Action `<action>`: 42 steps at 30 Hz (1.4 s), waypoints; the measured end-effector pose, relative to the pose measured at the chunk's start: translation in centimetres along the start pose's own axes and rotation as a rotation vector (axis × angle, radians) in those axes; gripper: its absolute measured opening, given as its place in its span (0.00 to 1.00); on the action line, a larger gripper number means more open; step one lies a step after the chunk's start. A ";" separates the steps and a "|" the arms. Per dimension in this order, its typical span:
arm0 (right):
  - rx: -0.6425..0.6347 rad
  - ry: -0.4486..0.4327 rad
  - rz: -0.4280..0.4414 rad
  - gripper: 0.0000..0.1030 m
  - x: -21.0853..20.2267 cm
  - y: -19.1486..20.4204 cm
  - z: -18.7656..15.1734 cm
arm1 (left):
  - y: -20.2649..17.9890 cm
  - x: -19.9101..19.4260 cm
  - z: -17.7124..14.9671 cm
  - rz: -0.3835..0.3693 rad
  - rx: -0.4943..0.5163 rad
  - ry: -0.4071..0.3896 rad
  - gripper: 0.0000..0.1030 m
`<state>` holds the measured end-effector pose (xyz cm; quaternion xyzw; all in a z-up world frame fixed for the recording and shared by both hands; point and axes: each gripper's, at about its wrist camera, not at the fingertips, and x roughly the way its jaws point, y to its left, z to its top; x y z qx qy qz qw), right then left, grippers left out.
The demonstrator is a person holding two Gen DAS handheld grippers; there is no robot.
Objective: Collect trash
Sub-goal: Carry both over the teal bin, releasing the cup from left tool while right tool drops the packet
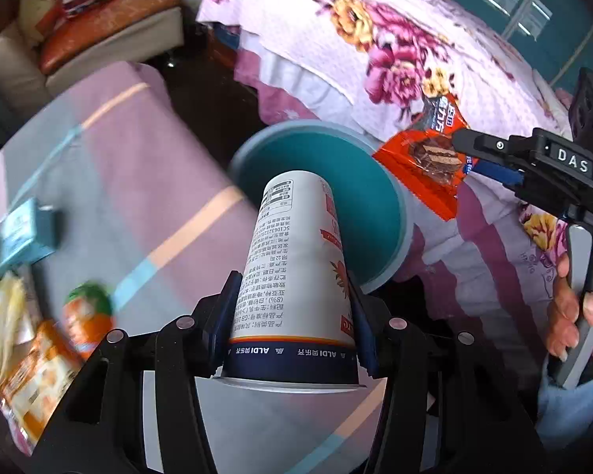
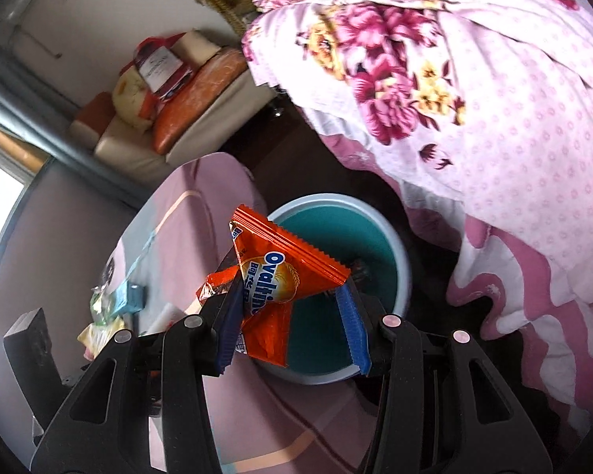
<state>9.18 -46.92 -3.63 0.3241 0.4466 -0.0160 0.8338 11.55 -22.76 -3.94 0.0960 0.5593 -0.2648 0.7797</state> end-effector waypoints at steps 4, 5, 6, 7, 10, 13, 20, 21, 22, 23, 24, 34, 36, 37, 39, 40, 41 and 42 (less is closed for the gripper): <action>0.013 0.009 -0.016 0.42 0.6 -1.0 0.6 | -1.4 2.3 1.0 -0.014 0.025 0.034 0.50; 0.015 0.011 -0.020 0.42 0.7 -1.2 0.6 | -1.6 2.7 1.2 -0.016 0.028 0.038 0.51; 0.017 0.013 -0.023 0.42 0.9 -1.4 0.8 | -1.8 3.1 1.5 -0.016 0.028 0.039 0.51; 0.019 0.016 -0.025 0.42 1.1 -1.5 0.9 | -1.8 3.3 1.7 -0.016 0.027 0.039 0.52; 0.018 0.025 -0.032 0.42 1.5 -1.7 1.0 | -1.9 3.6 2.1 -0.006 0.018 0.028 0.80; 0.019 0.034 -0.038 0.42 1.9 -1.8 1.0 | -1.7 3.2 2.1 0.007 0.020 -0.002 0.84; 0.017 0.053 -0.045 0.42 2.7 -1.6 0.9 | -0.9 3.0 1.7 0.000 -0.005 -0.001 0.87; 0.016 0.055 -0.046 0.42 2.8 -1.5 0.9 | -0.7 2.9 1.6 -0.002 -0.010 -0.001 0.87; 0.015 0.056 -0.048 0.42 2.8 -1.4 0.8 | -0.6 2.9 1.5 -0.003 -0.015 -0.002 0.88; 0.014 0.058 -0.050 0.42 2.8 -1.4 0.8 | -0.4 2.8 1.4 -0.002 -0.020 -0.004 0.88; 0.013 0.059 -0.052 0.42 2.9 -1.3 0.8 | -0.3 2.7 1.3 -0.003 -0.025 -0.007 0.88; -0.033 0.084 -0.080 0.44 3.4 0.6 0.5 | 1.7 1.7 0.1 -0.040 -0.085 -0.014 0.90; -0.042 0.100 -0.085 0.46 3.7 1.2 0.3 | 2.1 1.3 -0.2 -0.043 -0.095 -0.020 0.90; -0.045 0.107 -0.085 0.48 3.9 1.5 0.1 | 2.3 1.1 -0.3 -0.044 -0.099 -0.024 0.90; -0.049 0.116 -0.083 0.55 4.0 2.0 -0.1 | 2.7 0.8 -0.6 -0.049 -0.110 -0.032 0.90; -0.051 0.120 -0.083 0.60 4.1 2.3 -0.2 | 3.0 0.5 -0.8 -0.051 -0.117 -0.037 0.90; -0.056 0.123 -0.084 0.63 4.2 2.8 -0.2 | 3.3 0.3 -1.0 -0.052 -0.124 -0.042 0.90; -0.062 0.123 -0.084 0.65 4.2 3.2 -0.3 | 3.6 0.1 -1.2 -0.054 -0.131 -0.046 0.90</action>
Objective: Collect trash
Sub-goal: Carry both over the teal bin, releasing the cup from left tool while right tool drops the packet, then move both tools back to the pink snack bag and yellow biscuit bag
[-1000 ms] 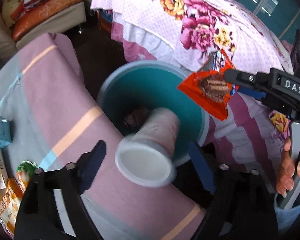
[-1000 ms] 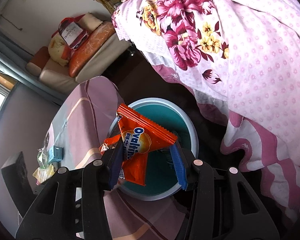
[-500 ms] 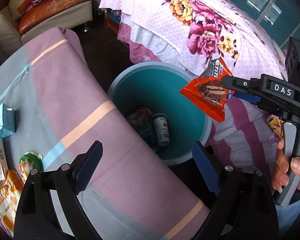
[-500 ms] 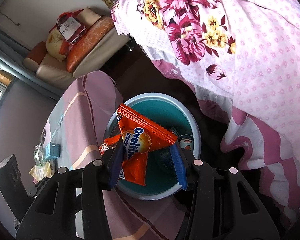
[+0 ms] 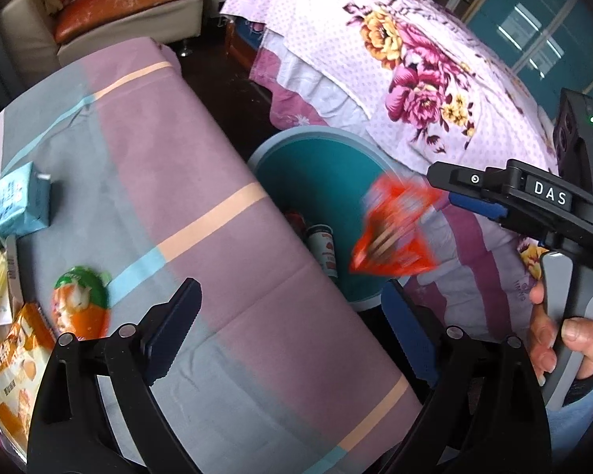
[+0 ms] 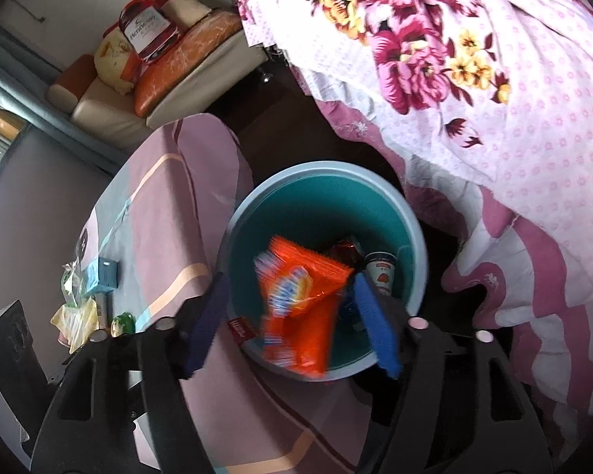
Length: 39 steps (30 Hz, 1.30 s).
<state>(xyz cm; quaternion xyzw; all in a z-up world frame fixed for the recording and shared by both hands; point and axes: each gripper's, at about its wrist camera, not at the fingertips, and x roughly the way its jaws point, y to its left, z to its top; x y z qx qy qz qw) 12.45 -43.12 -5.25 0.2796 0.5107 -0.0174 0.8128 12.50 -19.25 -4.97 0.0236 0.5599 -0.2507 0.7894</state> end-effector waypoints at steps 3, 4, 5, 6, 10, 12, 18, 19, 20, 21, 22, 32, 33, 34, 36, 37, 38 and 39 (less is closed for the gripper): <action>-0.012 -0.001 -0.002 0.70 -0.1 1.2 -0.2 | 1.0 -0.8 -0.4 -0.003 -0.021 -0.010 0.90; -0.017 0.001 -0.003 0.70 -0.1 1.4 -0.3 | 1.3 -1.1 -0.6 -0.003 -0.027 -0.015 0.90; -0.025 0.006 -0.004 0.70 -0.2 2.0 -0.4 | 1.7 -1.4 -0.8 -0.003 -0.034 -0.021 0.90; -0.030 0.010 -0.004 0.71 -0.2 2.3 -0.5 | 2.1 -1.7 -1.0 -0.004 -0.040 -0.026 0.90; -0.059 0.032 -0.001 0.72 -0.1 4.3 -1.2 | 3.8 -3.2 -2.0 0.002 -0.069 -0.050 0.90; -0.070 0.043 0.005 0.73 0.0 5.3 -1.6 | 4.7 -4.0 -2.6 0.008 -0.085 -0.060 0.90; -0.149 0.081 0.018 0.75 0.3 9.5 -3.3 | 7.9 -6.8 -4.7 0.022 -0.133 -0.100 0.91; -0.157 0.088 0.020 0.75 0.4 10.0 -3.5 | 8.5 -7.4 -5.1 0.026 -0.139 -0.107 0.91; -0.173 0.099 0.024 0.75 0.6 10.9 -3.8 | 9.1 -7.9 -5.6 0.030 -0.145 -0.115 0.91; -0.188 0.110 0.028 0.75 0.8 11.7 -4.2 | 9.7 -8.4 -6.1 0.036 -0.152 -0.122 0.91; -0.202 0.119 0.031 0.75 1.0 12.3 -4.5 | 10.3 -8.9 -6.5 0.043 -0.158 -0.127 0.91; -0.362 0.240 0.060 0.76 4.0 20.2 -8.6 | 17.5 -13.7 -11.1 0.139 -0.244 -0.185 0.94; -0.377 0.252 0.059 0.76 4.4 21.0 -9.1 | 18.3 -14.1 -11.7 0.153 -0.252 -0.188 0.94; -0.388 0.262 0.059 0.76 4.8 21.6 -9.4 | 19.0 -14.3 -12.1 0.166 -0.259 -0.188 0.94; -0.410 0.288 0.061 0.79 5.6 22.8 -10.2 | 20.8 -14.5 -13.2 0.195 -0.280 -0.181 0.94; -0.419 0.302 0.062 0.80 6.1 23.3 -10.6 | 21.7 -14.5 -13.7 0.205 -0.292 -0.175 0.94; -0.423 0.315 0.064 0.80 6.5 23.7 -11.0 | 22.5 -14.4 -14.1 0.214 -0.304 -0.169 0.94; -0.425 0.325 0.065 0.80 6.9 23.9 -11.2 | 23.3 -14.3 -14.6 0.223 -0.316 -0.160 0.94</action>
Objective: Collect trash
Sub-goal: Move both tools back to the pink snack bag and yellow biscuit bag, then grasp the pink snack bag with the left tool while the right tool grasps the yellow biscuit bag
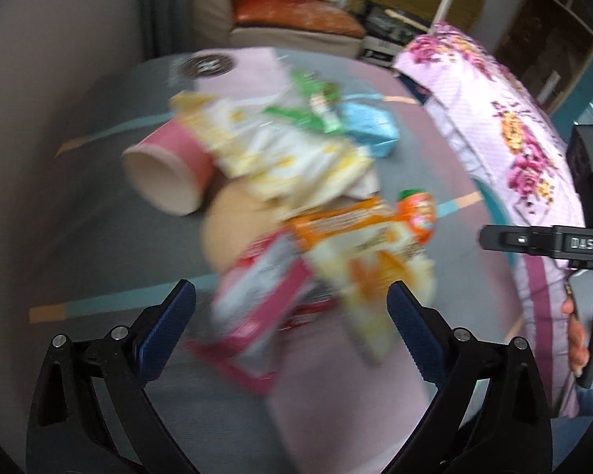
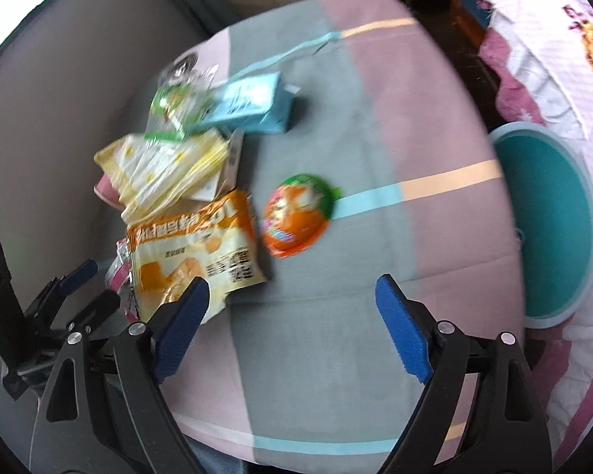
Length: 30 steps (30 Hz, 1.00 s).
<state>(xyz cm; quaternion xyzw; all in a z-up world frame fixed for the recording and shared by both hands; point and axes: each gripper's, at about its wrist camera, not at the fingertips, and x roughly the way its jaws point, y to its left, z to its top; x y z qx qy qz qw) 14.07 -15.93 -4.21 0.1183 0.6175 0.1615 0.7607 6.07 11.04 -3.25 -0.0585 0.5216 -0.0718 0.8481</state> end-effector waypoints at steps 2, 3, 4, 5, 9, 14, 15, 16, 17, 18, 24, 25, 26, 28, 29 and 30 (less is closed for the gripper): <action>-0.001 0.023 0.010 0.80 1.0 0.5 0.1 | 1.5 0.5 -0.4 0.017 -0.017 0.015 0.94; -0.001 0.033 0.014 0.80 1.5 0.8 0.2 | 2.2 0.8 -0.5 0.019 -0.024 0.022 0.94; 0.001 0.041 0.018 0.80 2.1 1.1 0.3 | 2.5 1.2 -0.6 0.019 -0.027 0.030 0.94; 0.001 0.045 0.023 0.80 2.4 1.3 0.3 | 2.9 1.5 -0.7 0.017 -0.026 0.038 0.94; -0.019 0.057 0.051 0.80 3.9 2.8 0.8 | 3.9 2.8 -0.9 -0.005 -0.024 0.061 0.94; -0.031 0.059 0.067 0.80 5.4 3.9 1.1 | 4.1 4.0 -1.3 -0.030 -0.014 0.084 0.94; -0.031 0.061 0.067 0.80 5.7 4.0 1.1 | 4.2 4.1 -1.5 -0.034 -0.016 0.089 0.94; -0.032 0.060 0.065 0.80 5.9 4.0 1.0 | 4.2 4.4 -1.6 -0.038 -0.020 0.094 0.94; -0.037 0.057 0.062 0.80 6.1 4.2 0.9 | 4.4 4.4 -1.7 -0.039 -0.020 0.087 0.95; -0.040 0.055 0.060 0.80 6.3 4.3 0.9 | 4.5 4.3 -1.8 -0.042 -0.019 0.080 0.95; -0.085 0.056 0.059 0.25 7.3 4.9 0.2 | 4.2 3.9 -2.3 -0.081 -0.019 0.056 0.92; -0.084 0.066 0.067 0.18 7.6 4.9 -0.1 | 3.9 3.7 -2.5 -0.074 -0.005 0.049 0.84; -0.090 0.063 0.062 0.16 7.6 4.9 -0.3 | 3.6 3.5 -2.6 -0.065 0.010 0.044 0.77; -0.097 0.053 0.063 0.12 7.4 4.9 -0.6 | 3.1 3.0 -3.1 -0.059 0.025 0.031 0.68; -0.096 0.047 0.070 0.10 7.2 4.8 -0.7 | 2.8 2.7 -3.2 -0.050 0.027 0.022 0.60; -0.098 0.031 0.069 0.10 6.8 4.9 -1.2 | 2.6 2.4 -3.4 -0.041 0.027 0.017 0.53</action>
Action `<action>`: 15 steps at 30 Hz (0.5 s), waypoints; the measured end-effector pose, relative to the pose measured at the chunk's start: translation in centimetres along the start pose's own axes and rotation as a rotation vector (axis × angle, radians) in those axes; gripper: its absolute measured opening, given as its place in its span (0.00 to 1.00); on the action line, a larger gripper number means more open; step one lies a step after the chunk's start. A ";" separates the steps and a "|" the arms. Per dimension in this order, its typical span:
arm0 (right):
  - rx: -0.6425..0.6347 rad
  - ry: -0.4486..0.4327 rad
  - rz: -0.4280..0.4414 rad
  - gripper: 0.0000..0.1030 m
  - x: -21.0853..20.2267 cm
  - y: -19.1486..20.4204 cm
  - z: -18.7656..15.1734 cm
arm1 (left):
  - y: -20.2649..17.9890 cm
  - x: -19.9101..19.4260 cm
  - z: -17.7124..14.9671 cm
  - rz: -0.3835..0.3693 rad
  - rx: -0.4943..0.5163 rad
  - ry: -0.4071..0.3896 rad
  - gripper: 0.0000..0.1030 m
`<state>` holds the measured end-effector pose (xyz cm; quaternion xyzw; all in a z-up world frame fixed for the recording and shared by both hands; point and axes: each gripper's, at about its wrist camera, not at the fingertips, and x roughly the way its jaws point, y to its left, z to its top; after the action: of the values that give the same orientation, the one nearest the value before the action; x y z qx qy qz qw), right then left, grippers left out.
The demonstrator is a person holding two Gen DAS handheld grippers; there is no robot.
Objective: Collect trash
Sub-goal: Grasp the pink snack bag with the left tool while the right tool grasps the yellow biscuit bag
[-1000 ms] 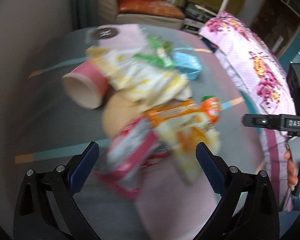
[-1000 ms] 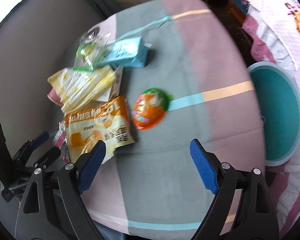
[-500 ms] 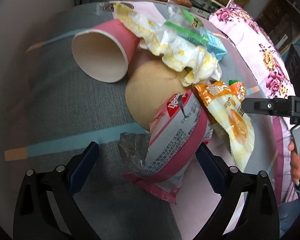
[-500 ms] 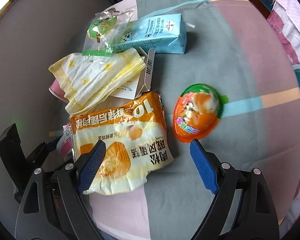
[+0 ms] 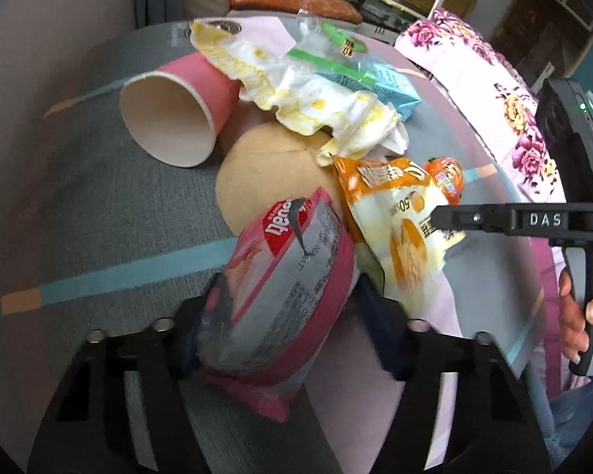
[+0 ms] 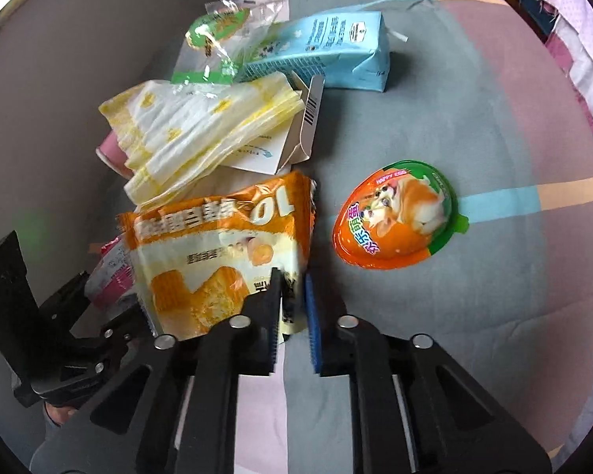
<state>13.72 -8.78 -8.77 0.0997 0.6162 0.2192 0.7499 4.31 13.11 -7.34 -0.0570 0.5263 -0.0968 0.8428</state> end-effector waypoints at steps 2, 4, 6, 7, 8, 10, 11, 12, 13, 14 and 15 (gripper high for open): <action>0.001 -0.028 0.007 0.08 -1.1 -0.1 -0.4 | -0.1 -0.4 -0.2 -0.018 -0.014 0.002 0.44; -0.002 -0.050 0.008 0.08 -2.0 -0.2 -0.7 | -0.3 -1.1 -0.5 -0.014 -0.023 -0.009 0.41; -0.012 -0.081 0.001 0.08 -3.4 -0.2 -0.9 | -0.3 -1.8 -0.7 -0.026 -0.042 -0.020 0.41; -0.015 -0.096 0.000 0.08 -4.0 -0.2 -1.1 | -0.2 -2.3 -0.7 -0.028 -0.051 -0.028 0.41; -0.017 -0.106 -0.001 0.08 -4.4 -0.3 -1.1 | -0.2 -2.7 -0.6 -0.028 -0.061 -0.037 0.41; -0.022 -0.138 -0.009 0.08 -5.7 -0.4 -1.3 | -0.1 -3.5 -0.7 -0.025 -0.080 -0.051 0.41; -0.023 -0.152 -0.012 0.08 -6.2 -0.5 -1.3 | 0.1 -3.9 -0.7 -0.022 -0.088 -0.056 0.41; -0.021 -0.169 -0.013 0.08 -6.7 -0.6 -1.4 | 0.1 -4.2 -0.6 -0.020 -0.094 -0.061 0.41; -0.017 -0.184 -0.016 0.08 -7.3 -0.8 -1.5 | 0.1 -4.6 -0.6 -0.018 -0.101 -0.067 0.41; -0.011 -0.200 -0.019 0.08 -7.9 -1.0 -1.4 | 0.1 -5.0 -0.4 -0.014 -0.106 -0.074 0.41; -0.006 -0.211 -0.020 0.08 -8.8 -1.7 -1.2 | -0.1 -5.2 -0.1 -0.010 -0.111 -0.080 0.41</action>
<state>11.68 -14.42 -2.01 0.1137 0.5340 0.2018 0.8131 1.98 14.20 -2.76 -0.1104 0.4964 -0.0692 0.8583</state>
